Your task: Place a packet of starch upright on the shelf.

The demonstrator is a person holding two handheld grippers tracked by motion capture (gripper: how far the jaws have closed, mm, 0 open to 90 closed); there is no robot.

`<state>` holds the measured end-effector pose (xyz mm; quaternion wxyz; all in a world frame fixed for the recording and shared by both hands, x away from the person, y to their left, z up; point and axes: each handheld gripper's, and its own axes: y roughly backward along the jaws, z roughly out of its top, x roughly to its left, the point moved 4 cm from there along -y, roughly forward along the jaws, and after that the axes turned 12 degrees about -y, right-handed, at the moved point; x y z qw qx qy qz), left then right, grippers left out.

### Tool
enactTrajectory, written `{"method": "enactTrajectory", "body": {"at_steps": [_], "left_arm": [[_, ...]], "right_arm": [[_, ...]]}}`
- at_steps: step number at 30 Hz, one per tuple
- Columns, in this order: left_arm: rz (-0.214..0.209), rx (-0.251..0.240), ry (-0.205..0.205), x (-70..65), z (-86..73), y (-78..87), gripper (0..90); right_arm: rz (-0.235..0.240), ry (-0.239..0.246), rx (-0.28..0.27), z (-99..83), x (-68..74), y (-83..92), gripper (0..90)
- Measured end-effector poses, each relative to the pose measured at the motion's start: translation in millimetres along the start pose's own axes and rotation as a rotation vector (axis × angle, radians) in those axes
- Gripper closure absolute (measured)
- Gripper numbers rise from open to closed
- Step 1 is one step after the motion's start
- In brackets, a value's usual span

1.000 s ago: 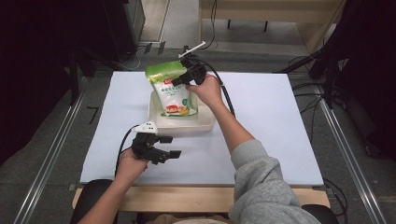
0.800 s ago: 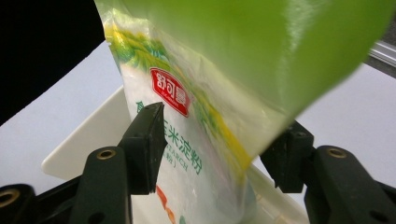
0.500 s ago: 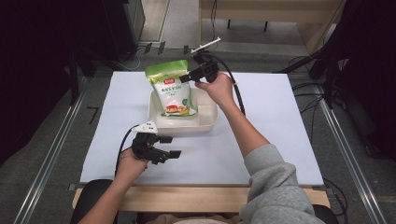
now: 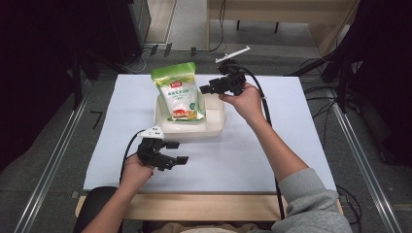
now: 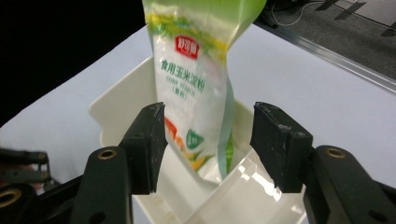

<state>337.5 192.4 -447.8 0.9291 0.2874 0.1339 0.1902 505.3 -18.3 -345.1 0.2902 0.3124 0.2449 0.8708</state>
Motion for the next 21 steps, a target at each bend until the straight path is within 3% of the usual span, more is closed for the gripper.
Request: {"method": "enactTrajectory", "body": {"at_steps": [6, 21], "left_arm": [[0.003, 0.003, -0.001, 0.7, -0.2, -0.1, 23.5], [0.010, 0.005, 0.004, 0.7, -0.3, -0.3, 23.5]], "right_arm": [[0.013, -0.009, 0.003, -26.6, -6.1, 13.2, 47.0], [-0.008, 0.001, 0.041, -94.9, -16.0, 33.8, 47.2]]}}
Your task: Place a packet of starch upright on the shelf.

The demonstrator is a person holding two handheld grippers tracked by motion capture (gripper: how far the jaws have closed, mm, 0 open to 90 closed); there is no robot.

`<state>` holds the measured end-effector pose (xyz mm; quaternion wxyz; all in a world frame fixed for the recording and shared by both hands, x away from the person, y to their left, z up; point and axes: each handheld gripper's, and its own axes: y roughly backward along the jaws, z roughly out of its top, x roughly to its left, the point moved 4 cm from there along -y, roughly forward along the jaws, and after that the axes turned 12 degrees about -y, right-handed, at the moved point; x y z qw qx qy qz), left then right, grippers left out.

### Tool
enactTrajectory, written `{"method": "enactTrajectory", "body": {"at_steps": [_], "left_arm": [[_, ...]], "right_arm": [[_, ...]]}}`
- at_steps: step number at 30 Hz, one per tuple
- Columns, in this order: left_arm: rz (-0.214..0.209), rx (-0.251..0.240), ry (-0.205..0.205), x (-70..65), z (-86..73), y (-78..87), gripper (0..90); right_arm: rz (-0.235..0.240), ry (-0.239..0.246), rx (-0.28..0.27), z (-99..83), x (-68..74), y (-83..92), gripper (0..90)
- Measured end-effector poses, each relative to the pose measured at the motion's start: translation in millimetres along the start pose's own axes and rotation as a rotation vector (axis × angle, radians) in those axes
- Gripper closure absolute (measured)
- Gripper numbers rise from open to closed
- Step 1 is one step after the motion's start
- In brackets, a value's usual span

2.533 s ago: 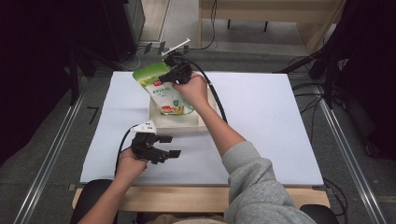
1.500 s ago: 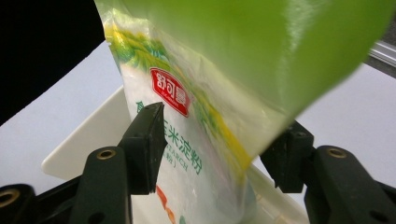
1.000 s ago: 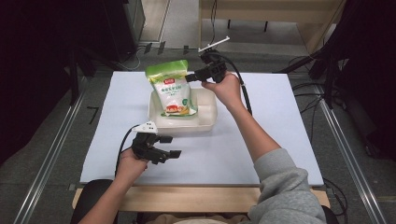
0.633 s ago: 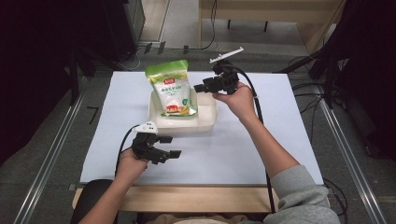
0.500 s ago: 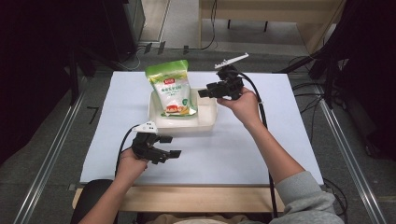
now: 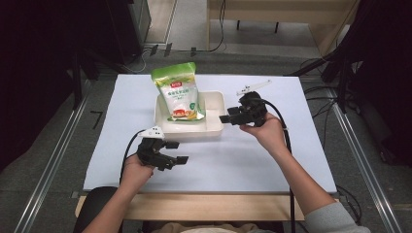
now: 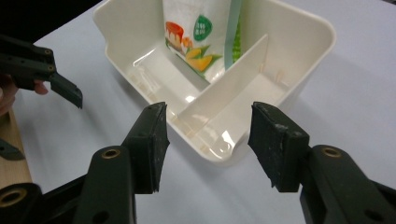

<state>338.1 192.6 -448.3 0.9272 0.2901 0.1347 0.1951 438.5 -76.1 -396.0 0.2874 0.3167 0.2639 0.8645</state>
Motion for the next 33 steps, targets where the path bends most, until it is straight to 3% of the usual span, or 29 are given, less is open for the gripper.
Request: {"method": "enactTrajectory", "body": {"at_steps": [6, 12, 24, 33], "left_arm": [[0.000, 0.000, 0.001, -0.3, -0.1, -0.5, 23.5], [-0.001, -0.001, -0.002, -0.4, 0.0, -0.3, 23.5], [-0.006, 0.004, -0.009, -0.3, -0.2, 0.3, 23.5], [-0.009, 0.002, -0.006, -1.4, 0.1, -1.1, 23.5]], "right_arm": [[-0.019, -0.007, -0.017, -22.5, -8.4, 6.9, 44.3], [-0.009, -0.019, -0.045, -41.4, -21.2, 12.3, 37.7], [-0.037, -0.109, -0.003, -66.3, -46.3, 1.5, 36.8], [-0.061, -0.100, 0.046, -70.8, -49.0, -8.6, 35.3]]}}
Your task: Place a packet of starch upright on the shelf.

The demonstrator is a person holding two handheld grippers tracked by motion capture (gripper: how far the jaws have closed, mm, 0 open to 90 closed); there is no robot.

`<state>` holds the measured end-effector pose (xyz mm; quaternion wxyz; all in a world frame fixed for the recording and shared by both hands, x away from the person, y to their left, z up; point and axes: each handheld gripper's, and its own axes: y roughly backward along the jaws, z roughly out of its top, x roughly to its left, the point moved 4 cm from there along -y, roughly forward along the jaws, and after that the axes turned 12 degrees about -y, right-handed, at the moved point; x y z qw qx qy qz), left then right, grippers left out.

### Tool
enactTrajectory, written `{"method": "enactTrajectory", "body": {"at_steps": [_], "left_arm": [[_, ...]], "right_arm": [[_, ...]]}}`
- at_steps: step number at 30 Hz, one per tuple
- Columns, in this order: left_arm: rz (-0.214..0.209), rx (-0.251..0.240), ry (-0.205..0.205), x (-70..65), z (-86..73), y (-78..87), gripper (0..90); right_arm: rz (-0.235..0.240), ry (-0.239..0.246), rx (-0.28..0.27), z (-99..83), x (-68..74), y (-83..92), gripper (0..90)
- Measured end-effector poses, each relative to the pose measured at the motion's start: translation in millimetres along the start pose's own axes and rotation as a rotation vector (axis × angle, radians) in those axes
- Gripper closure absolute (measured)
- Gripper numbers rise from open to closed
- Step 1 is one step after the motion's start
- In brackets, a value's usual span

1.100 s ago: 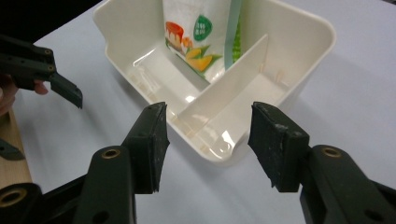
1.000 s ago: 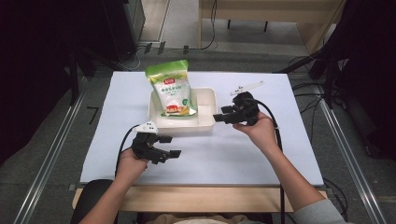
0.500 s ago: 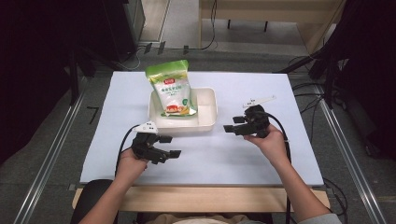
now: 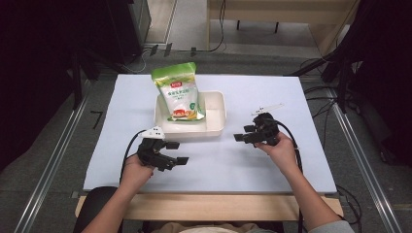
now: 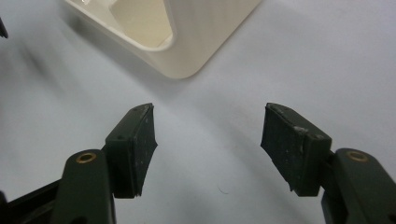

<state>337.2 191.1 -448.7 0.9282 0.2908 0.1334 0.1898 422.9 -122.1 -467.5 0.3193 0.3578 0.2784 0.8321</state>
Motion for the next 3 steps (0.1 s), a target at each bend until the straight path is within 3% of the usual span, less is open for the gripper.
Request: {"method": "enactTrajectory", "body": {"at_steps": [3], "left_arm": [[0.001, 0.003, -0.001, 0.2, 0.3, -0.2, 23.5]], "right_arm": [[-0.003, 0.003, 0.009, -0.6, -1.5, -1.9, 34.5]]}}
